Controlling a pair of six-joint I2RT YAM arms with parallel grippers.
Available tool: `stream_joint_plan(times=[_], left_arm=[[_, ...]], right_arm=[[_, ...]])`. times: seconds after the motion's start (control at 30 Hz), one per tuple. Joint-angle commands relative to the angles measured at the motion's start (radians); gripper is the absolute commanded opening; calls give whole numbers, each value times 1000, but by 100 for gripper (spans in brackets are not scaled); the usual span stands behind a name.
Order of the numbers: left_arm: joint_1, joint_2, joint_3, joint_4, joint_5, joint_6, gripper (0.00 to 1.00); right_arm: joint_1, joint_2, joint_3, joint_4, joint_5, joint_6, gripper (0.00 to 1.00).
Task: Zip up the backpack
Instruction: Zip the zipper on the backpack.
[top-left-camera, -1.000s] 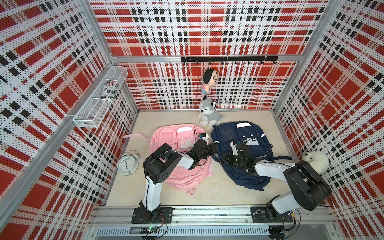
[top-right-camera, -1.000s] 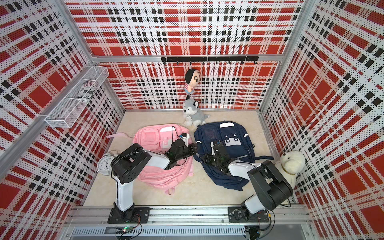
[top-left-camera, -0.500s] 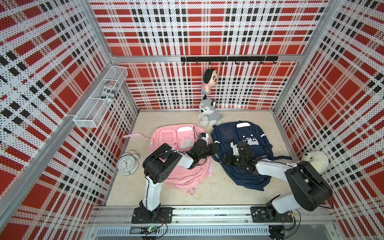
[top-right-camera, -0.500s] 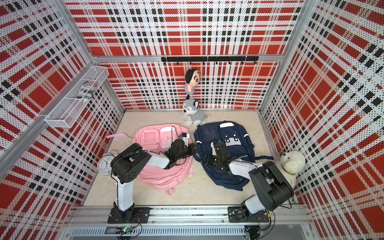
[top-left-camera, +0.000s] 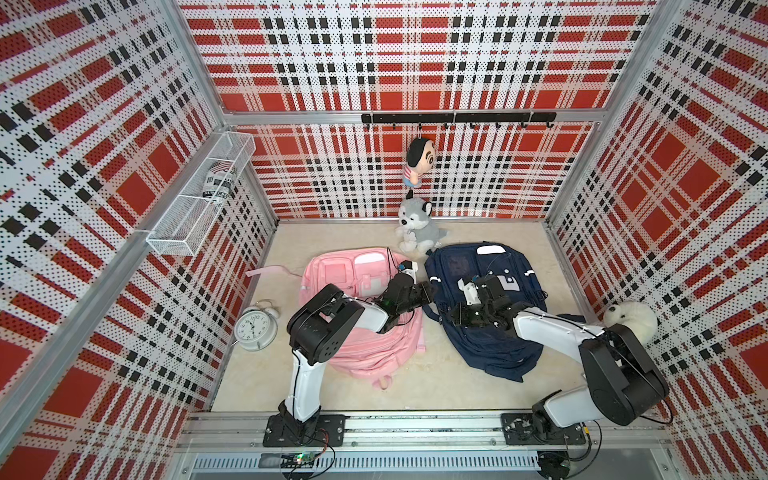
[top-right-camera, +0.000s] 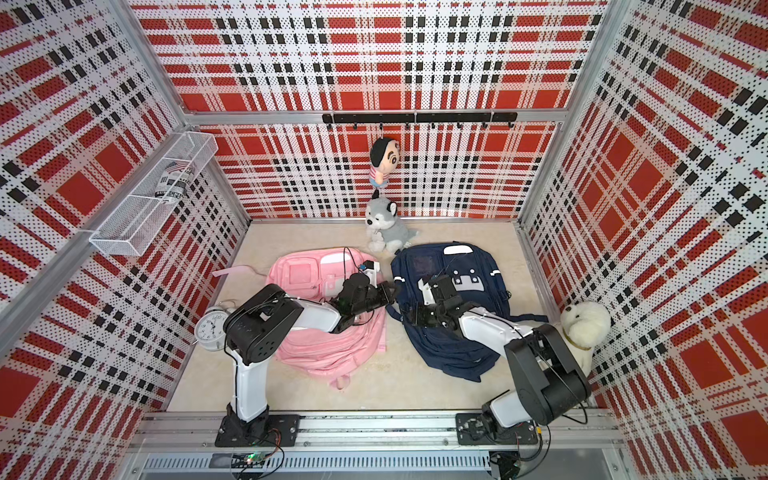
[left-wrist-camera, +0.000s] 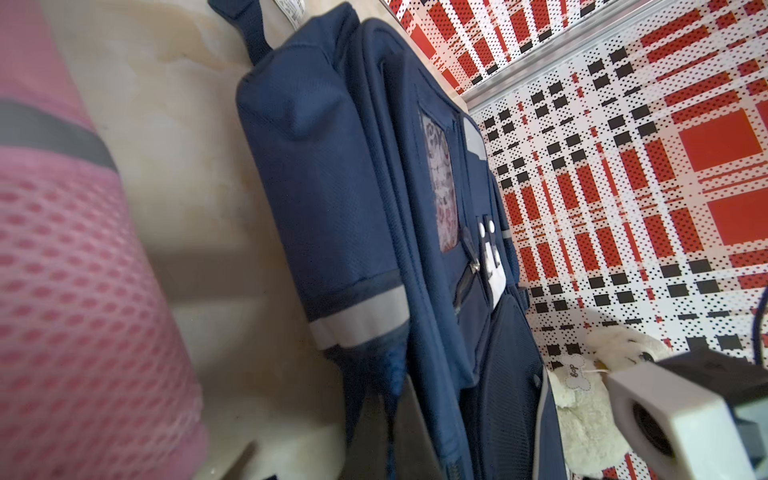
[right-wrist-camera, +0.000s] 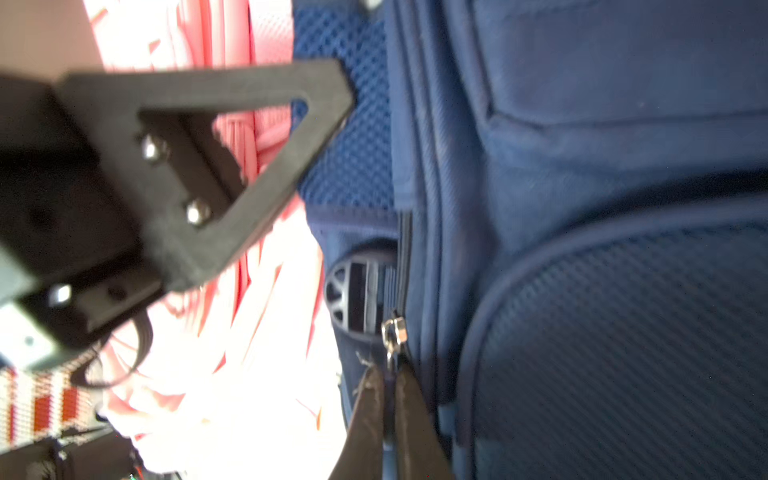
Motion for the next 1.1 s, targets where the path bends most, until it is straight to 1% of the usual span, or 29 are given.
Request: stream_joint_plan(times=[0.0,0.2,0.37,0.5,0.63,0.73,0.8,0.83,0.93,1.07], left_arm=[[34,9,58,83,-48,19,0],[39,11,59,77,-63,13,0],[46,10,60,77,-74,7,0],[55,9,64,75,-80,8,0],[66,13,74,60,-81,14,0],[74,22,89,38,-85,27,0],[79,32,105,21,-89,33,0],[80,37,112,16,-90,36,0],[79,50,137,-5,-85,44,0],[69,43,147,-36,-95,64,4]], right_arm=[[7,-51,-13,-199,-54,-84,0],[7,-128,-47,-275,-49,-99,0],[7,-197,-83,-355,-12,-109,0],[8,-260,-111,-411,31,-105,0],[8,-320,-100,-434,39,-69,0],[8,-401,-112,-398,17,-15,0],[9,-432,-130,-370,16,-3,0],[9,-434,-139,-356,14,28,0],[14,-403,-177,-273,-14,58,0],[39,-349,-192,-145,-45,90,0]])
